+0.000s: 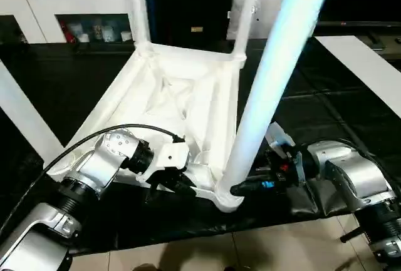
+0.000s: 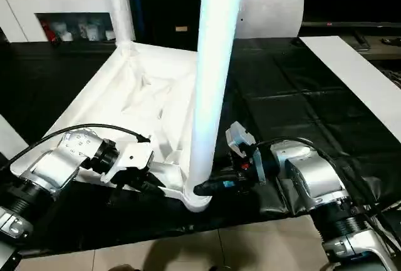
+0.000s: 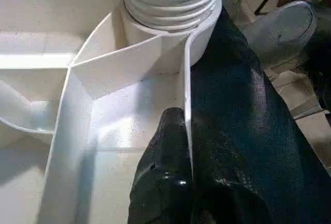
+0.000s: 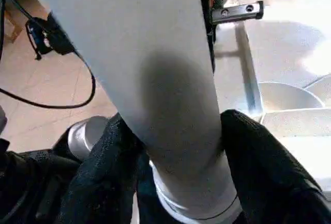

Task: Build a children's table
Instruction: Rotate leg to tighten

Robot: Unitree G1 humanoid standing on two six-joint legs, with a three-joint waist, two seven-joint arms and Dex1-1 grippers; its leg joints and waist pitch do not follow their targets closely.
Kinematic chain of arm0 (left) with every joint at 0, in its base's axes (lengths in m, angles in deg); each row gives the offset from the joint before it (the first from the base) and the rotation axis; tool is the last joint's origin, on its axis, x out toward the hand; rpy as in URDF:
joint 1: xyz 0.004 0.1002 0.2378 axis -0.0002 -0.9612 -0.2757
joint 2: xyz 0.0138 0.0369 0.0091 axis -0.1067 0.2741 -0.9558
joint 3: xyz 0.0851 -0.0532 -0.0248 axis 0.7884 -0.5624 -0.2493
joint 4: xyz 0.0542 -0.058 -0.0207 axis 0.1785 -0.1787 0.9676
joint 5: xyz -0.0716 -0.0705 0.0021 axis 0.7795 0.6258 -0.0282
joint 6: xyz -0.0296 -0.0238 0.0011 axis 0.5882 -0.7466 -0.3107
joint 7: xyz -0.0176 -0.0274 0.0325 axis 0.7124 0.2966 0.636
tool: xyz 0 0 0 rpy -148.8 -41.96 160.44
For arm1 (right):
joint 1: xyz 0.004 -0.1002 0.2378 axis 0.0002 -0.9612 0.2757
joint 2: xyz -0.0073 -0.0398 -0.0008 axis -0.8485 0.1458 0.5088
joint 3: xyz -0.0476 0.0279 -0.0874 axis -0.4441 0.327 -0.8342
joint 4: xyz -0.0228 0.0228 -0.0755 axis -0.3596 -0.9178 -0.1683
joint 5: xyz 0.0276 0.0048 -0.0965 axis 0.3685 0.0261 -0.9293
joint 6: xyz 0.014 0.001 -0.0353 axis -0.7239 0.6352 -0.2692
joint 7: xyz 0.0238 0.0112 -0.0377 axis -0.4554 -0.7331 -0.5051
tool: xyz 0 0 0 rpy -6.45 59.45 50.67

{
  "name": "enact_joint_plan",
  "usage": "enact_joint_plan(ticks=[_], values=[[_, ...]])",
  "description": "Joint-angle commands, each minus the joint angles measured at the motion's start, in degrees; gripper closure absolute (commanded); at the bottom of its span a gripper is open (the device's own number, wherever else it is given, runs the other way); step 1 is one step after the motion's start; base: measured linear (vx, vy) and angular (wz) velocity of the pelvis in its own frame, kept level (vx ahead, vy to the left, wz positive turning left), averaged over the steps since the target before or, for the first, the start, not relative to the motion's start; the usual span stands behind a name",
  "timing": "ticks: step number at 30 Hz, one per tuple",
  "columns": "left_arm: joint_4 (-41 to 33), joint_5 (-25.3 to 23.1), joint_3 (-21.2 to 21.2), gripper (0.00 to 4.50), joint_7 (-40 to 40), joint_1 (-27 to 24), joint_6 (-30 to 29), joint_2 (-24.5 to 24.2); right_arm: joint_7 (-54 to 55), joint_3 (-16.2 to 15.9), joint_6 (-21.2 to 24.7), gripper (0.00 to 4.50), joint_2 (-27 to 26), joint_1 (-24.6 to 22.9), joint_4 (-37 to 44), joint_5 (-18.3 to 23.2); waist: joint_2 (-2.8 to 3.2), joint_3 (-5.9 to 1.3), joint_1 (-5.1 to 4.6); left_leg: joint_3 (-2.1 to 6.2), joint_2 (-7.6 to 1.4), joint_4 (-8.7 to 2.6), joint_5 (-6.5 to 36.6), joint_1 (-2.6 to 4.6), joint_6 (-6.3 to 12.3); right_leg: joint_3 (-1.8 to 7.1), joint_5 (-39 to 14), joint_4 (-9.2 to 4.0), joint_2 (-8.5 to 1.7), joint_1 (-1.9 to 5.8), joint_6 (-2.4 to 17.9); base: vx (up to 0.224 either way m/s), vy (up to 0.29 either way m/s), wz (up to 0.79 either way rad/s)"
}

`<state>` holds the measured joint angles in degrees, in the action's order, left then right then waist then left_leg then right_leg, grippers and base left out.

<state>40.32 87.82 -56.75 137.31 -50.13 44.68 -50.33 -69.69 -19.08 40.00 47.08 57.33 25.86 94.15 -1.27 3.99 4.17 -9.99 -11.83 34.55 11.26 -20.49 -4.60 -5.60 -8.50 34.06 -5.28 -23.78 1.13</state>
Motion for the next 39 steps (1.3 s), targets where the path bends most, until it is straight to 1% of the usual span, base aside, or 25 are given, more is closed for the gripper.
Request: enact_joint_plan(ticks=[1, 2, 3, 5, 6, 7, 8, 9, 10, 11, 12, 13, 15, 16, 17, 18, 19, 21, 24, 25, 32, 35, 36, 37, 39], values=[[-1.56, 0.35, 0.18, 4.50, 0.34, 0.76, -1.61, 0.93, 0.91, 0.35, 2.48, 2.33, -0.79, 0.08, 1.85, 2.12, -0.31, -4.27, -0.36, -0.14, -1.45, -4.01, 8.78, 0.20, 2.66, 2.94, -18.55, -3.68, -2.81, 3.43, 10.78, 0.000, 0.000, 0.00], [-1.94, 0.54, -0.14, 4.50, -0.40, 0.64, -2.71, 1.19, 2.20, 0.88, 3.14, 2.37, -1.45, -0.39, 2.57, 2.56, -0.27, -4.23, -0.35, -0.17, -1.43, -4.04, 8.88, 0.27, 2.51, 2.95, -18.78, -3.72, -2.76, 3.42, 10.71, 0.000, 0.000, 0.00], [-3.18, 1.39, -1.31, 4.50, -2.99, 0.34, -6.74, 2.33, 6.00, 1.75, 4.97, 2.39, -2.98, -1.86, 4.98, 3.15, -0.14, -4.05, -0.38, -0.10, -1.40, -4.14, 9.38, 0.26, 2.04, 2.98, -20.13, -3.90, -2.90, 3.34, 10.27, 0.000, 0.000, 0.00], [-4.10, 1.90, -2.09, 4.50, -4.60, 0.07, -9.03, 3.11, 8.91, 1.89, 5.28, 2.39, -3.96, -2.88, 6.61, 2.59, -0.39, -3.98, -0.60, -0.05, -1.30, -4.16, 10.27, 0.26, 1.67, 2.92, -21.79, -4.06, -2.79, 3.34, 9.62, 0.000, 0.000, 0.00], [-4.93, 2.03, -2.57, 4.50, -6.13, -0.10, -10.98, 3.75, 11.88, 2.04, 5.61, 2.40, -5.16, -3.59, 7.72, 1.88, -0.40, -3.73, -0.95, 0.07, -1.05, -4.23, 12.12, 0.32, 1.19, 2.71, -26.23, -4.69, -2.82, 3.25, 8.00, 0.000, 0.000, 0.00], [-5.70, 2.03, -2.96, 4.50, -7.59, -0.25, -12.81, 4.35, 14.69, 2.24, 5.81, 2.41, -6.33, -4.11, 8.49, 1.09, -0.27, -3.68, -1.14, 0.15, -1.12, -4.34, 12.24, 0.28, 0.77, 2.74, -27.10, -4.69, -2.82, 3.31, 7.49, 0.000, 0.000, 0.00], [-6.50, 2.06, -3.36, 4.50, -9.13, -0.43, -14.61, 5.02, 17.76, 2.53, 6.40, 2.41, -7.59, -4.52, 9.13, 0.28, -0.26, -3.48, -1.37, 0.13, -0.96, -4.23, 13.72, 0.58, 0.61, 2.56, -30.33, -5.34, -2.81, 2.84, 6.35, 0.000, 0.000, 0.00], [-7.52, 2.32, -3.93, 4.50, -10.96, -0.67, -16.83, 5.94, 21.33, 3.11, 7.35, 2.42, -9.28, -4.86, 9.71, -0.33, -0.11, -3.27, -1.59, 0.24, -0.84, -4.27, 14.50, 0.54, 0.39, 2.40, -31.86, -5.51, -2.77, 2.84, 5.68, 0.000, 0.000, 0.00], [-7.52, 2.32, -3.93, 4.50, -10.96, -0.67, -16.83, 5.94, 21.33, 3.11, 7.35, 2.42, -9.28, -4.86, 9.71, -0.33, -0.43, -3.33, -2.32, 0.54, -0.57, -4.36, 14.68, -0.11, -0.01, 1.95, -33.94, -5.58, -2.67, 3.33, 4.21, 0.000, 0.000, 0.00], [-9.08, 2.14, -4.89, 4.50, -14.71, -1.04, -20.05, 7.77, 27.50, 4.25, 8.71, 2.44, -12.59, -5.25, 10.53, -1.41, -0.45, -3.28, -2.67, 0.62, -0.45, -4.32, 15.09, -0.19, -0.15, 1.74, -35.59, -5.87, -2.61, 3.23, 3.25, 0.000, 0.000, 0.00], [-9.20, 2.09, -4.95, 4.50, -15.00, -1.07, -20.27, 7.92, 28.00, 4.34, 8.82, 2.45, -12.85, -5.27, 10.59, -1.52, -0.44, -3.20, -3.76, 0.76, -0.12, -3.95, 16.12, -0.16, -0.46, 1.18, -38.79, -6.75, -2.69, 2.99, 1.56, 0.000, 0.000, 0.00], [-11.46, 1.69, -5.85, 4.50, -18.95, -1.69, -24.40, 10.13, 35.17, 5.39, 10.84, 2.46, -16.45, -5.52, 11.43, -3.39, -0.22, -3.26, -4.19, 0.83, -0.07, -3.93, 16.06, -0.25, -0.65, 1.10, -38.67, -6.69, -2.64, 3.14, 1.25, 0.000, 0.000, 0.00], [-12.22, 1.43, -6.25, 4.50, -20.59, -1.89, -25.83, 11.09, 38.24, 5.67, 11.51, 2.46, -17.85, -5.59, 11.68, -4.46, -0.30, -3.31, -5.27, 1.12, -0.07, -4.06, 15.91, -0.75, -0.64, 0.70, -38.08, -6.81, -2.61, 3.42, 0.87, 0.000, 0.000, 0.00], [-12.78, 0.69, -6.95, 4.50, -23.90, -2.03, -27.85, 12.96, 43.72, 6.55, 12.08, 2.47, -20.51, -5.31, 11.08, -6.30, -0.07, -3.47, -5.80, 1.31, -0.08, -4.08, 16.31, -0.82, -0.09, 0.41, -37.39, -7.01, -2.69, 3.66, 0.77, 0.000, 0.000, 0.00], [-13.26, 0.16, -7.38, 4.50, -26.26, -2.11, -29.36, 14.20, 47.64, 7.09, 12.48, 2.48, -22.27, -5.17, 10.79, -7.45, 0.05, -3.55, -6.03, 1.33, -0.26, -4.17, 16.00, -0.76, 0.03, 0.51, -35.98, -6.95, -2.73, 3.62, 1.28, 0.000, 0.000, 0.00], [-13.26, -0.49, -8.26, 4.50, -29.90, -1.97, -30.37, 16.21, 53.01, 8.30, 12.60, 2.48, -24.93, -4.80, 9.88, -8.74, 0.22, -3.46, -6.57, 1.37, -0.36, -4.20, 15.97, -0.64, 0.03, 0.40, -33.81, -6.99, -2.63, 3.19, 2.66, 0.000, 0.000, 0.00], [-13.29, -1.11, -8.92, 4.50, -33.09, -1.81, -31.25, 17.98, 57.78, 9.34, 12.45, 2.48, -27.34, -4.46, 9.14, -9.92, 0.02, -3.56, -7.14, 1.31, -0.17, -4.04, 16.69, -0.44, 0.16, 0.25, -33.26, -7.05, -2.52, 3.02, 3.35, 0.000, 0.000, 0.00], [-12.40, -1.79, -10.00, 4.50, -38.55, -1.31, -31.23, 21.32, 64.53, 10.14, 9.78, 2.48, -31.06, -3.84, 7.76, -12.04, 0.05, -3.49, -7.41, 1.22, 0.05, -3.92, 17.32, -0.06, 0.68, 0.21, -33.40, -7.31, -2.49, 2.81, 3.71, 0.000, 0.000, 0.00], [-12.19, -2.33, -9.92, 4.50, -40.64, -1.01, -30.77, 22.80, 68.10, 11.03, 7.21, 2.48, -33.75, -3.88, 7.58, -12.84, 0.07, -3.54, -7.35, 1.08, -0.16, -4.17, 16.40, 0.03, 1.95, 0.80, -29.62, -6.90, -2.43, 2.71, 4.86, 0.000, 0.000, 0.00], [-12.17, -2.48, -9.77, 4.50, -40.69, -0.94, -30.61, 22.92, 68.44, 11.32, 6.39, 2.15, -34.37, -3.89, 7.58, -12.69, 0.27, -3.61, -7.25, 1.12, -0.32, -4.34, 15.67, -0.21, 2.26, 0.99, -27.66, -6.54, -2.45, 2.98, 5.36, 0.000, 0.000, 0.00], [-13.20, -3.46, -8.65, 4.50, -38.88, -1.65, -30.35, 21.20, 67.60, 12.09, 2.92, 1.38, -34.40, -4.40, 8.32, -12.68, 0.56, -3.98, -6.34, 0.80, -0.59, -4.33, 10.48, -0.69, 3.15, 1.81, -18.09, -5.15, -2.54, 3.53, 8.82, 0.000, 0.000, 0.00], [-13.65, -3.08, -8.48, 4.50, -37.65, -2.20, -29.72, 20.05, 67.11, 12.38, 1.83, 1.16, -33.18, -4.94, 8.90, -12.52, 0.58, -3.93, -6.15, 0.73, -0.65, -4.35, 9.80, -0.72, 3.51, 1.85, -17.02, -5.01, -2.53, 3.67, 9.46, 0.000, 0.000, 0.00], [-13.35, -2.69, -8.12, 4.50, -35.00, -2.71, -28.06, 17.68, 62.01, 12.07, 0.92, 1.06, -29.39, -6.14, 10.48, -11.36, 0.55, -3.93, -6.02, 0.72, -0.66, -4.36, 9.63, -0.70, 3.56, 1.84, -17.03, -4.99, -2.52, 3.74, 9.53, 0.000, 0.000, 0.00], [-13.09, -2.52, -7.99, 4.50, -33.63, -2.88, -26.64, 16.59, 58.79, 11.97, 0.72, 1.06, -27.57, -6.72, 11.30, -10.24, 0.63, -3.92, -5.67, 0.77, -0.68, -4.35, 9.50, -0.76, 3.95, 1.84, -16.82, -4.97, -2.57, 3.99, 9.24, 0.000, 0.000, 0.00], [-12.76, -2.02, -8.00, 4.50, -31.53, -3.06, -25.23, 15.35, 55.31, 12.54, 1.63, 0.85, -25.52, -7.28, 12.33, -8.54, 0.68, -3.85, -5.32, 0.61, -0.90, -4.35, 9.02, -0.66, 4.70, 2.02, -15.25, -4.79, -2.53, 3.81, 9.86, 0.000, 0.000, 0.00]])
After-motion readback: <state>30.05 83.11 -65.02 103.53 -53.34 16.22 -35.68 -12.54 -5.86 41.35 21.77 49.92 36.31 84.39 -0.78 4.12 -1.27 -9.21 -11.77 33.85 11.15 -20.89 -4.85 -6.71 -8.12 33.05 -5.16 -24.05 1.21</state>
